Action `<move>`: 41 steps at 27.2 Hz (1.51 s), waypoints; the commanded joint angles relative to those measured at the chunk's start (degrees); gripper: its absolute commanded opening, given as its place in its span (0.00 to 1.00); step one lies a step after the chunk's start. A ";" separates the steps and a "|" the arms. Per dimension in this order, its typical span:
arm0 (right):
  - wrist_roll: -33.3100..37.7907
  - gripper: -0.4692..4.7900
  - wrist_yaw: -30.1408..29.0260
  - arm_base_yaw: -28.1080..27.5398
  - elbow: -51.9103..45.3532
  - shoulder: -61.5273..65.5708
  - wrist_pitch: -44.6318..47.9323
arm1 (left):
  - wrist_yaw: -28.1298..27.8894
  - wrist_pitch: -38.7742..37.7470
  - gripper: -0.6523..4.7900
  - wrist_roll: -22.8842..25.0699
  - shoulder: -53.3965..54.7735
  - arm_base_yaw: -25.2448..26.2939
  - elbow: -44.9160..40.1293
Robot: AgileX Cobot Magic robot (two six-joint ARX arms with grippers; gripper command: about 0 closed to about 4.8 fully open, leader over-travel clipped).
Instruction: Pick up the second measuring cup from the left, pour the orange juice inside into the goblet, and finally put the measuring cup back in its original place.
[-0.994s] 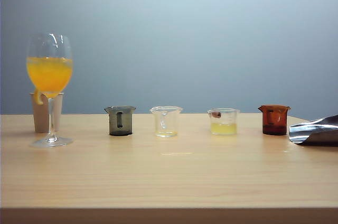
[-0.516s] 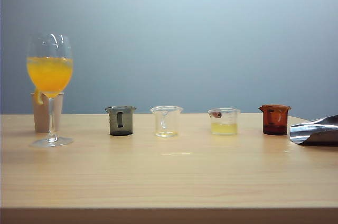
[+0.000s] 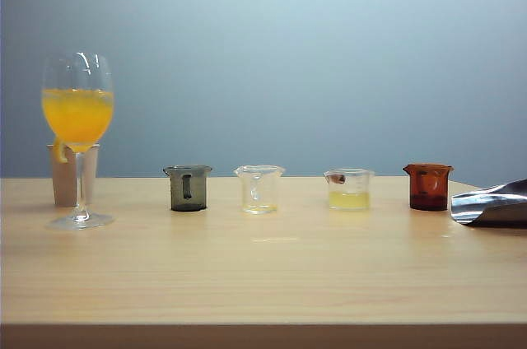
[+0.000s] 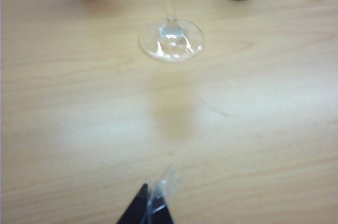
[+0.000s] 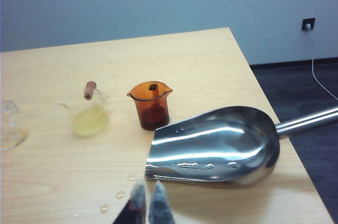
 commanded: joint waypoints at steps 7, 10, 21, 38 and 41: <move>-0.11 0.14 0.04 0.00 0.33 -0.28 0.92 | 0.26 3.02 0.11 -0.04 -0.31 0.15 -0.52; -0.11 0.14 0.04 -0.31 -0.15 -2.69 0.74 | 0.24 3.17 0.11 -0.04 -0.31 0.13 -0.57; -0.13 0.14 -0.35 -0.46 -6.75 -4.50 -1.46 | 0.70 4.07 0.11 -0.04 -0.31 0.15 -0.79; -0.13 0.14 -0.04 -7.10 -6.75 -4.50 -4.24 | 1.14 18.82 0.11 -0.04 -0.31 0.28 -2.40; -0.13 0.14 0.02 -7.17 -6.75 -4.50 -4.24 | 0.83 22.23 0.11 -0.04 -0.31 0.59 -3.80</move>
